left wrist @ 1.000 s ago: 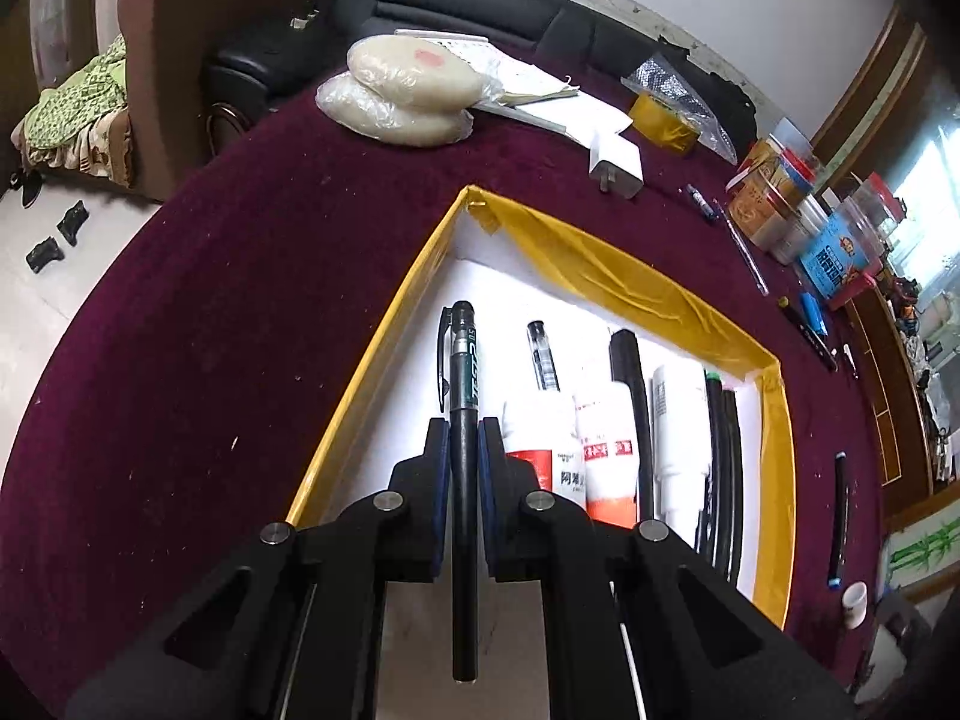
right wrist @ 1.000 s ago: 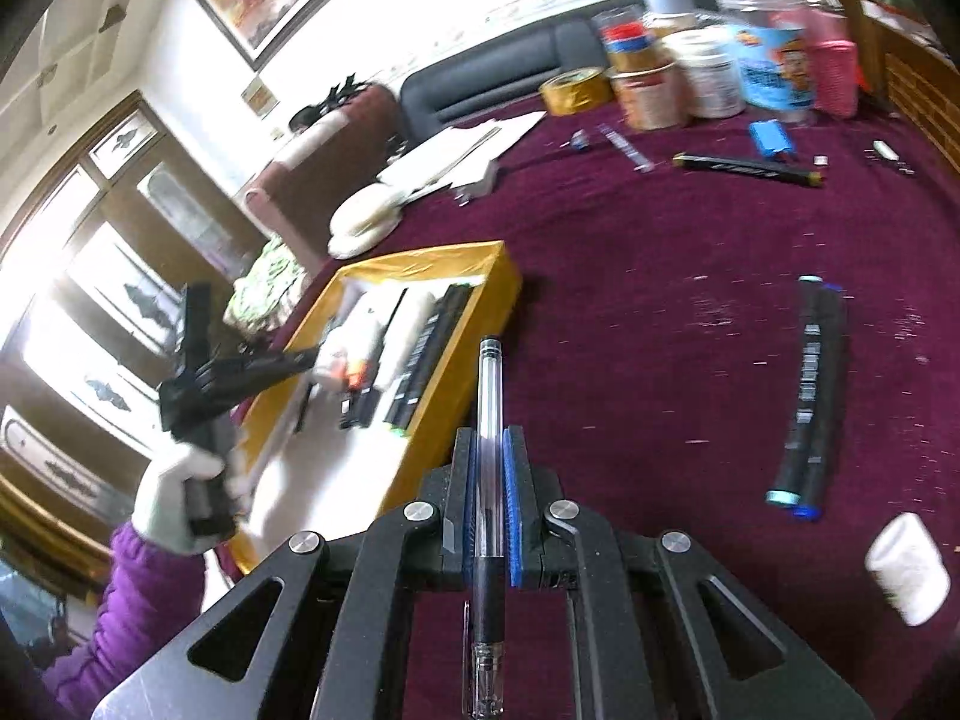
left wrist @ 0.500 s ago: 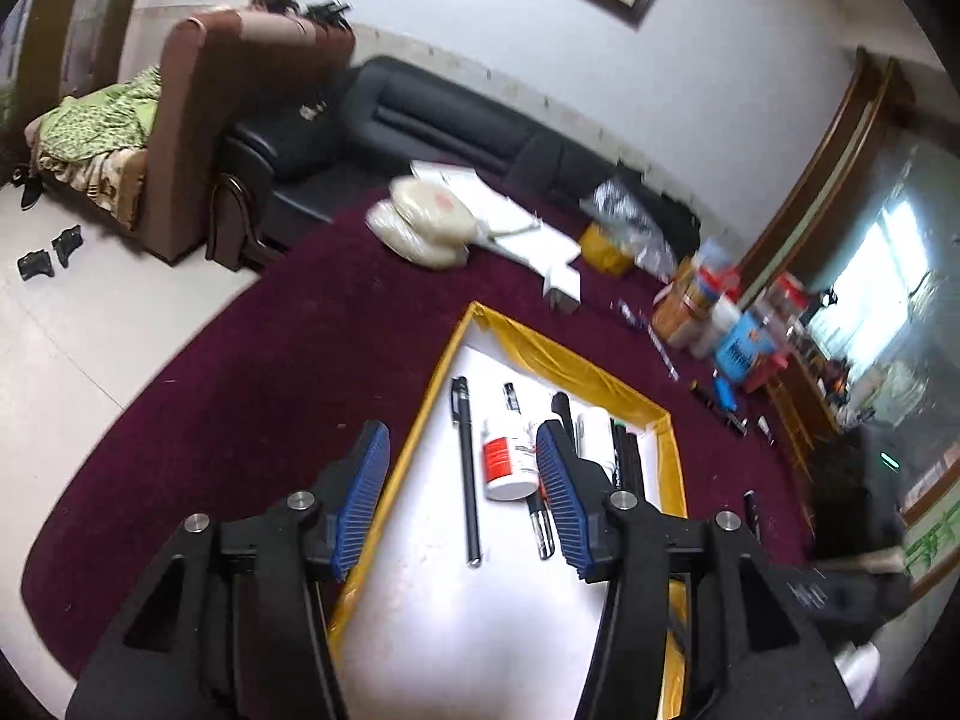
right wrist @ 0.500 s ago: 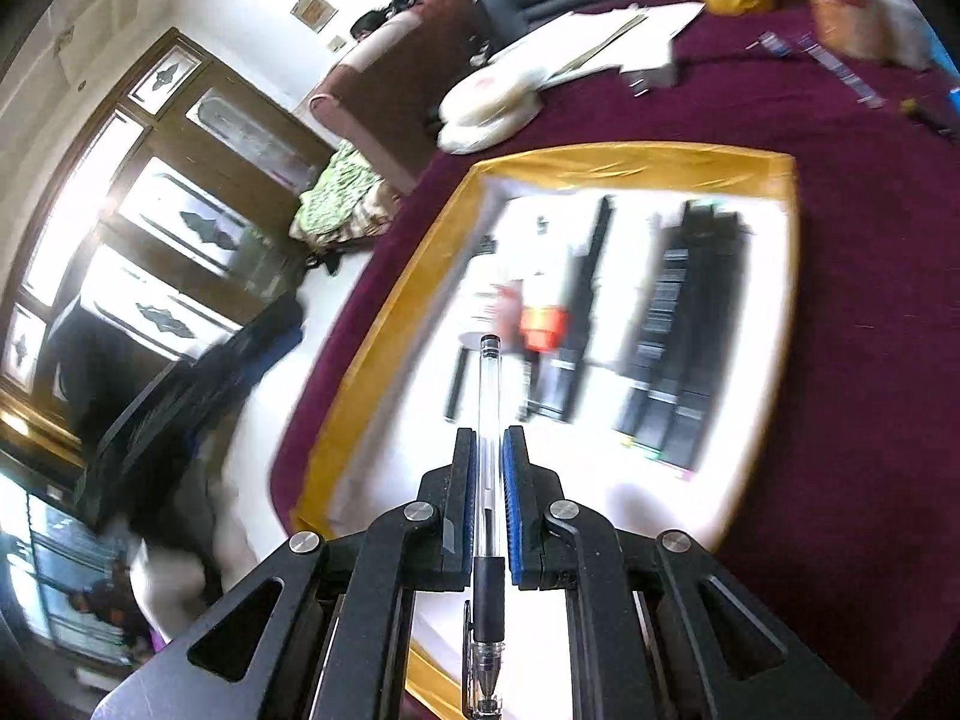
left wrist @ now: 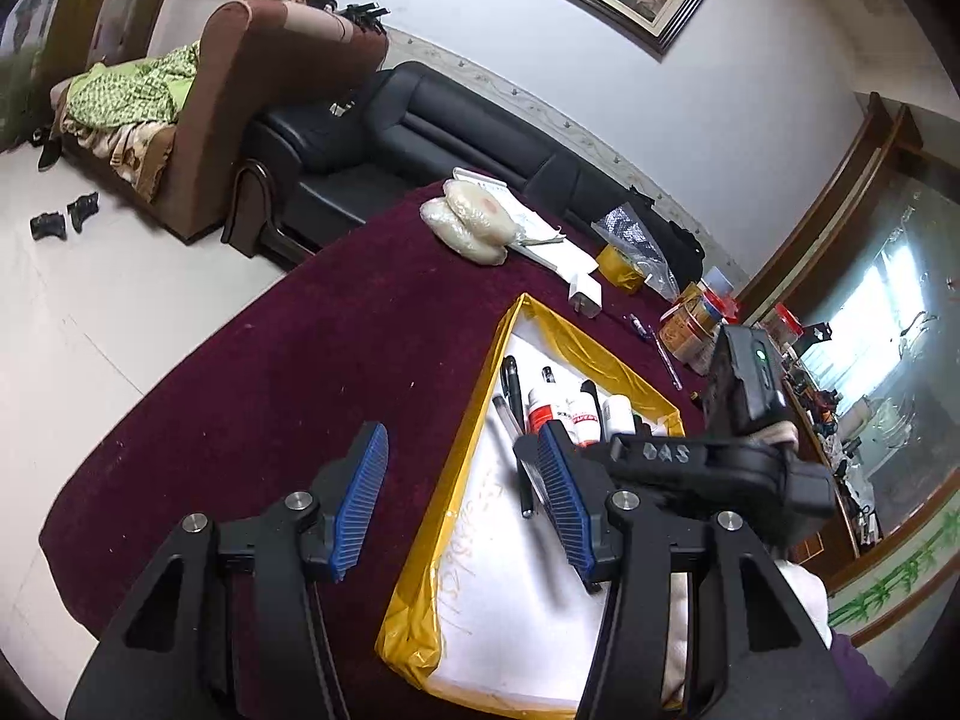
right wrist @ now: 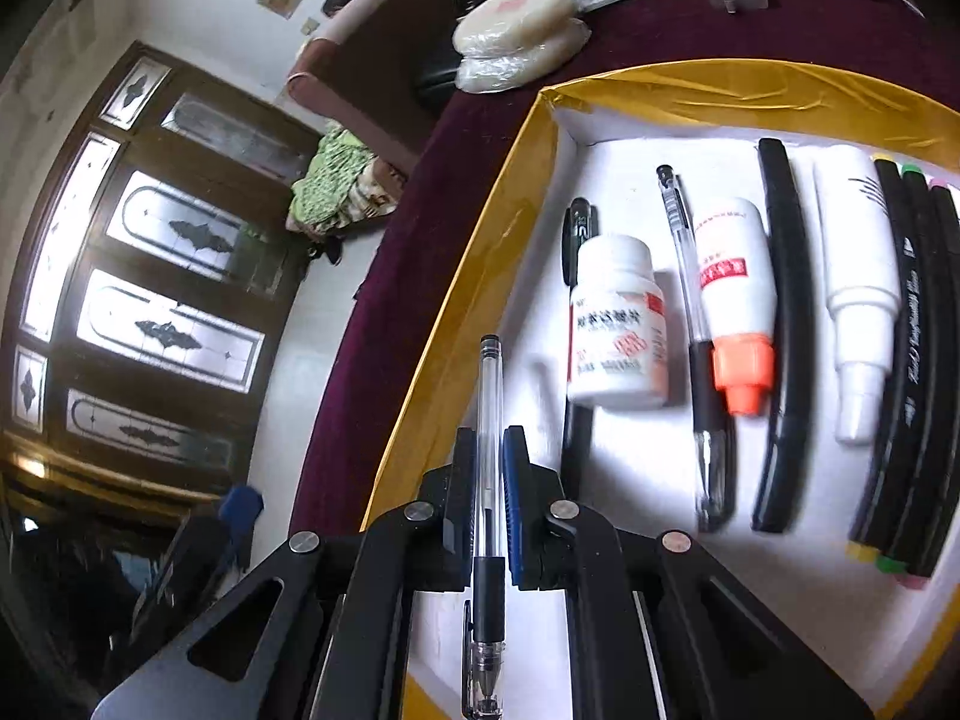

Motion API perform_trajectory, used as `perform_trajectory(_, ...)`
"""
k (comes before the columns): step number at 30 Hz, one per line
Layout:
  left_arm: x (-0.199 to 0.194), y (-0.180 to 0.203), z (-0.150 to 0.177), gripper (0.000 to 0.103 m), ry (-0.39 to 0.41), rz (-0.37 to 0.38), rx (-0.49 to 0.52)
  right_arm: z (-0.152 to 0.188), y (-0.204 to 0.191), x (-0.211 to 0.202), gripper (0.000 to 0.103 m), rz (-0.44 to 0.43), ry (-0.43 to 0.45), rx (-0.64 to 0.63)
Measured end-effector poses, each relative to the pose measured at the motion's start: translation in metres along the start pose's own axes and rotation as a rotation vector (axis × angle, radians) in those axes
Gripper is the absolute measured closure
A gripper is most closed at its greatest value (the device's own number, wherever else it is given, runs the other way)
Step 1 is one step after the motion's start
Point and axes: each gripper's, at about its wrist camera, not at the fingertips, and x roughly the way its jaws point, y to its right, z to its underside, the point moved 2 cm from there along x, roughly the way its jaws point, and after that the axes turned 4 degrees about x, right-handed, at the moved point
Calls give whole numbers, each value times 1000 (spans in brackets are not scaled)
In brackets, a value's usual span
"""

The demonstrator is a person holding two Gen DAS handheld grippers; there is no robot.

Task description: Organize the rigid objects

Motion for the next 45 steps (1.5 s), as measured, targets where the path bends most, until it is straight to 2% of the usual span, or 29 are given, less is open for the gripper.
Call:
perform_trajectory(9, -3, 3, 7, 52, -4, 27, -10, -1, 5, -1, 94, 43, 32, 50)
perform_trajectory(12, -5, 3, 9, 48, -11, 32, -20, 1, 4, -6, 94, 37, 42, 40)
perform_trajectory(17, -8, 7, 11, 44, -14, 39, -27, 3, -6, -45, 93, 19, 116, -36)
perform_trajectory(19, -9, 10, 11, 42, -11, 37, -22, 7, -6, -77, 88, 27, 182, -94)
perform_trajectory(22, -10, 18, 12, 41, -8, 41, -13, 19, 5, -134, 68, 72, 307, -175)
perform_trajectory(24, -9, 27, 14, 37, -10, 61, -5, 30, 20, -171, 49, 136, 399, -219)
perform_trajectory(26, -7, 35, 16, 36, -19, 67, 8, 41, 40, -201, 46, 208, 476, -232)
perform_trajectory(28, -3, 48, 19, 36, -35, 77, 32, 53, 71, -229, 46, 270, 528, -207)
perform_trajectory(32, 8, 83, 30, 36, -80, 107, 87, 66, 151, -272, 46, 342, 560, -40)
perform_trajectory(34, 15, 104, 36, 36, -108, 127, 114, 74, 197, -294, 46, 348, 565, 85)
perform_trajectory(36, 19, 126, 44, 36, -133, 160, 148, 80, 226, -310, 46, 325, 581, 166)
perform_trajectory(40, 26, 177, 65, 36, -181, 212, 269, 80, 255, -329, 46, 393, 591, 212)
perform_trajectory(43, 31, 211, 85, 36, -223, 241, 357, 74, 269, -326, 48, 460, 548, 199)
perform_trajectory(45, 34, 231, 99, 36, -253, 254, 416, 67, 271, -316, 60, 486, 508, 177)
